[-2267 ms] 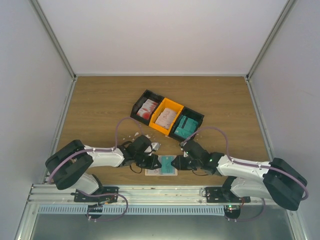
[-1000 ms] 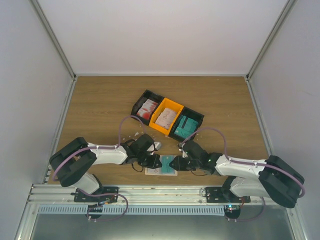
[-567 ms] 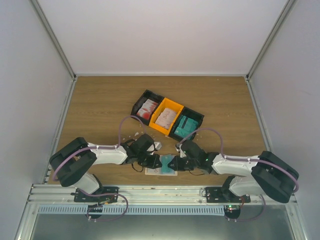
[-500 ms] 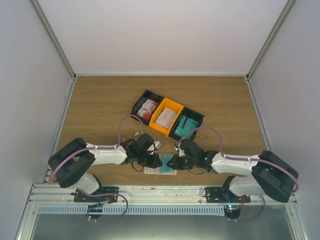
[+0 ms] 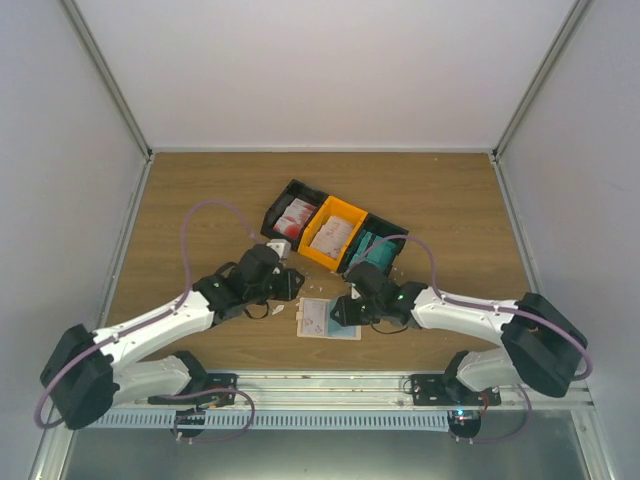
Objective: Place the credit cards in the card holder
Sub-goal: Insert the credit card into the card holder, then pick up the credit card from the storage box.
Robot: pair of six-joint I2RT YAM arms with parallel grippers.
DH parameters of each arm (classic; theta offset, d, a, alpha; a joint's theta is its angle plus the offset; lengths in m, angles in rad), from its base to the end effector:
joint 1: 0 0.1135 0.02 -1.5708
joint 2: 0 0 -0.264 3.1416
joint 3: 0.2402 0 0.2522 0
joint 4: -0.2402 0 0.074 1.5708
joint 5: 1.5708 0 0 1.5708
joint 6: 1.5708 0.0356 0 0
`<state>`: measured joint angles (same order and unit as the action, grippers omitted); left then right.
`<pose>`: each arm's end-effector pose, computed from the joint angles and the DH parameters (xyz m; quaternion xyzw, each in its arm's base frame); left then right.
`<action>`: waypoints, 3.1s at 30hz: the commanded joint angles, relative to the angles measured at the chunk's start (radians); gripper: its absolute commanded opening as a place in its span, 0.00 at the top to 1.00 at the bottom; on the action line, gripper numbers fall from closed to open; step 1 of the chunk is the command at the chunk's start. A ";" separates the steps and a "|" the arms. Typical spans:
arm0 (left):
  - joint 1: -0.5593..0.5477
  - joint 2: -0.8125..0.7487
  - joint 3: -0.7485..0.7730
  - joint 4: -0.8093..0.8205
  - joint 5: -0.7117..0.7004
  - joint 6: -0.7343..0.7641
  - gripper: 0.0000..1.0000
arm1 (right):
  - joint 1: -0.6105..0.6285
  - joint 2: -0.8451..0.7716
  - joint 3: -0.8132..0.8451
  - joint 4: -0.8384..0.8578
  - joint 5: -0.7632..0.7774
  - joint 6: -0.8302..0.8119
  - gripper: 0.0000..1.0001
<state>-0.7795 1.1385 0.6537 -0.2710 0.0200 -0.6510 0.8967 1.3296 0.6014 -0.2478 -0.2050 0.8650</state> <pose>0.1658 -0.1649 0.2170 0.0629 0.9159 -0.2668 0.2932 0.1446 0.1926 0.1615 -0.0450 0.9505 0.2871 0.1101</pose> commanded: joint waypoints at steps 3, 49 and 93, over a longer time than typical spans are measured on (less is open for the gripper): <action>0.074 -0.097 0.006 -0.037 -0.035 0.023 0.52 | 0.007 0.067 0.063 0.075 -0.066 -0.032 0.61; 0.479 0.111 -0.082 0.462 0.318 0.021 0.03 | -0.376 0.619 1.023 -0.404 -0.025 -0.903 0.55; 0.351 0.591 -0.027 0.732 0.505 -0.175 0.58 | -0.318 0.924 1.207 -0.651 -0.044 -1.113 0.82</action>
<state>-0.4141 1.7088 0.5922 0.4232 0.5442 -0.8421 0.5724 2.2299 1.7882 -0.8581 -0.2123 -0.2432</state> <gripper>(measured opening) 0.429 0.201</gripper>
